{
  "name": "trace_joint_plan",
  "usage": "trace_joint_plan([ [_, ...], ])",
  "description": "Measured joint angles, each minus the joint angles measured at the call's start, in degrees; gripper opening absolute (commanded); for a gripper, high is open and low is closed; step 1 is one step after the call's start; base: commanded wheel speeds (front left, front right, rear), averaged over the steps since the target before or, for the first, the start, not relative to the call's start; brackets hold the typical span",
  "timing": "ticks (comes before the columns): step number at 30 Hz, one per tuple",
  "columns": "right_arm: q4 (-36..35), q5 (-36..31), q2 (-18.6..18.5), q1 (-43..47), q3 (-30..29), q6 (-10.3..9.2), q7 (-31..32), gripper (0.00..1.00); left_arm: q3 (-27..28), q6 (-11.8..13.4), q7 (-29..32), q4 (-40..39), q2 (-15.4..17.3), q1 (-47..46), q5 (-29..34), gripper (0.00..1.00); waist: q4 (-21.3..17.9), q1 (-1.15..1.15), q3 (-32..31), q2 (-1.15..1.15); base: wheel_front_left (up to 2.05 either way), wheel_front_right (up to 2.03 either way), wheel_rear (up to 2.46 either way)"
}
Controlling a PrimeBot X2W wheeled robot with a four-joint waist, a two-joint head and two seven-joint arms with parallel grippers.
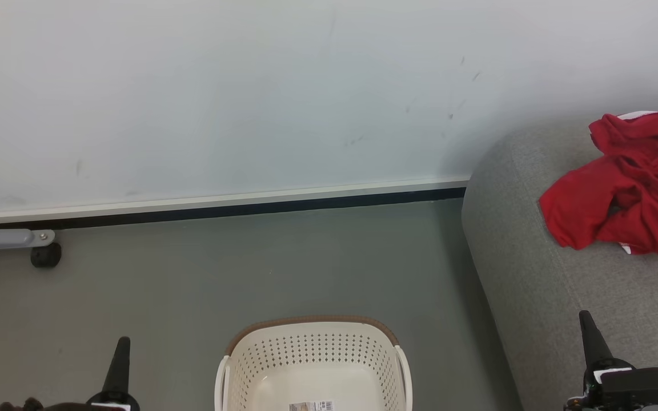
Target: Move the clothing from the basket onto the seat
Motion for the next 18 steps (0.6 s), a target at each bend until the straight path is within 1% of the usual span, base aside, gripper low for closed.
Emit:
trace_joint_plan([
  [18, 1.52, 13.11, 1.78, -0.37, -5.37, 2.55, 3.57, 0.00, 0.65, -2.57, 3.50, 3.27, -1.01, -4.36, -13.67, 0.00, 0.93, 0.00, 0.16, 0.00, 0.00, 0.00, 0.00],
])
